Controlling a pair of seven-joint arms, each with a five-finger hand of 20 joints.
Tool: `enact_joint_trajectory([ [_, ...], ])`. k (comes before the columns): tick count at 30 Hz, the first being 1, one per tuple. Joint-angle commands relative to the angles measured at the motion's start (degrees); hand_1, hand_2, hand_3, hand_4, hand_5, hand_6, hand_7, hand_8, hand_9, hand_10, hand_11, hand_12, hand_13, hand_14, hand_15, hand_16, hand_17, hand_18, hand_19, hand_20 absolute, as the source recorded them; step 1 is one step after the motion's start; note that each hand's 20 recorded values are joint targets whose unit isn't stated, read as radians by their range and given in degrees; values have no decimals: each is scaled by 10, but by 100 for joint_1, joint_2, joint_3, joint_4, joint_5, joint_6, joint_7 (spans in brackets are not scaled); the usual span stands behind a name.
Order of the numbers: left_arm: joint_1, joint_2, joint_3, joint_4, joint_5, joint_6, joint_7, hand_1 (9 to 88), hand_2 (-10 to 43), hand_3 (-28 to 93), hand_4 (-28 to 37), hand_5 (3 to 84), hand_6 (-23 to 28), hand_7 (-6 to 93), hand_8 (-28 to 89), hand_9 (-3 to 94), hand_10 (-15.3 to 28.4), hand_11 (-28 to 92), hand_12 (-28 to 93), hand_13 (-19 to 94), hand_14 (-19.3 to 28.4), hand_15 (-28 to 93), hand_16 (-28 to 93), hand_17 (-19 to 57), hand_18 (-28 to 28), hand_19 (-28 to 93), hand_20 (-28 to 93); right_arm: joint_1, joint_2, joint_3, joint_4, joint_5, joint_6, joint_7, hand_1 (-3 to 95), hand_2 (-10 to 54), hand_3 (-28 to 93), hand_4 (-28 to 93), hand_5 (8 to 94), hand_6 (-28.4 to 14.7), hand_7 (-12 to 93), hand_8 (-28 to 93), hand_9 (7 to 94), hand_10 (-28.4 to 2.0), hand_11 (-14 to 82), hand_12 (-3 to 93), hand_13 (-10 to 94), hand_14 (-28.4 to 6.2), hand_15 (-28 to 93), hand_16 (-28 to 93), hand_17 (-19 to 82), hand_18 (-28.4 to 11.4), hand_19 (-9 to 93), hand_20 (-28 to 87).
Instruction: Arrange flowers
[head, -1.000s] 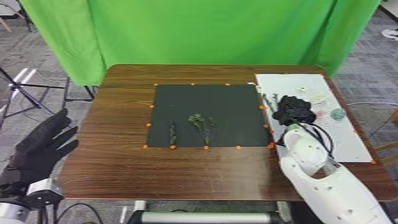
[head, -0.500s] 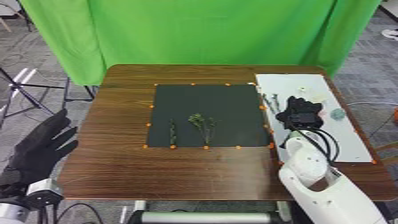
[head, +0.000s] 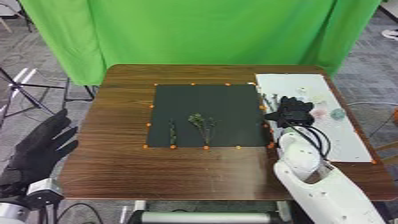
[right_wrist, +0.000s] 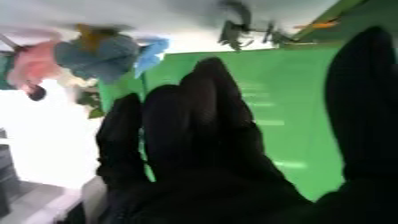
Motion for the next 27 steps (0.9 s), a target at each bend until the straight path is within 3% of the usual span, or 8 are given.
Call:
enact_joint_trajectory([
  [1, 54, 2, -23, 6, 1, -1, -48, 234, -25, 709, -283, 210, 1, 193, -100, 169, 85, 103, 198, 130, 117, 152, 72, -120, 178, 344, 101, 37, -54, -85, 309, -134, -4, 118, 281, -95, 757, -283, 436, -83, 496, -183, 428, -175, 663, 486, 482, -147, 856, 325, 178, -237, 777, 576],
  [5, 58, 2, -27, 12, 4, -28, -38, 235, -24, 707, -283, 210, 1, 194, -100, 170, 85, 102, 197, 130, 117, 153, 71, -120, 178, 344, 101, -28, -48, -37, 191, -63, -147, 86, 289, -95, 790, -283, 472, -67, 499, -183, 467, -157, 662, 480, 508, -140, 850, 330, 190, -240, 784, 574],
  [9, 60, 7, -28, 10, 4, -8, -18, 235, -23, 707, -283, 210, 1, 194, -100, 170, 85, 104, 197, 130, 117, 153, 71, -119, 178, 344, 101, 25, -74, 98, -43, 190, -1210, 0, 293, -95, 783, -283, 500, -57, 495, -180, 494, -151, 657, 479, 520, -137, 845, 337, 192, -240, 786, 573],
  [19, 46, -3, -20, 8, 5, -4, -45, 236, -22, 707, -283, 210, 1, 193, -100, 172, 85, 105, 194, 131, 117, 153, 71, -119, 178, 344, 101, 455, 9, -245, 374, 563, -1529, -87, 319, -95, 792, -283, 558, -35, 479, -169, 554, -141, 635, 467, 551, -126, 828, 348, 202, -239, 784, 567],
  [22, 69, -15, -21, 1, 6, 9, -36, 236, -21, 706, -283, 210, 1, 193, -100, 173, 85, 105, 194, 131, 118, 154, 71, -119, 178, 343, 101, 504, 16, -297, 447, 695, -1485, -206, 407, -95, 742, -283, 599, -18, 479, 54, 624, -126, 597, 509, 611, -109, 813, 362, 222, -235, 791, 557],
  [24, 79, -21, -25, -8, 4, 5, -37, 236, -21, 706, -283, 210, 1, 194, -100, 173, 85, 105, 194, 131, 117, 154, 70, -120, 178, 344, 101, 529, -7, -240, 430, 1089, -1648, -192, 459, -95, 737, -282, 651, -4, 481, 78, 687, -104, 536, 582, 652, -96, 802, 371, 239, -231, 795, 552],
  [27, 71, -25, -29, 0, 7, -3, -58, 236, -20, 707, -283, 211, 1, 194, -101, 173, 86, 105, 193, 131, 117, 154, 70, -120, 178, 344, 101, 529, -56, -76, 419, 1713, -1898, -120, 506, -95, 739, -282, 703, 8, 472, 82, 728, -85, 497, 612, 688, -84, 796, 372, 258, -229, 803, 546],
])
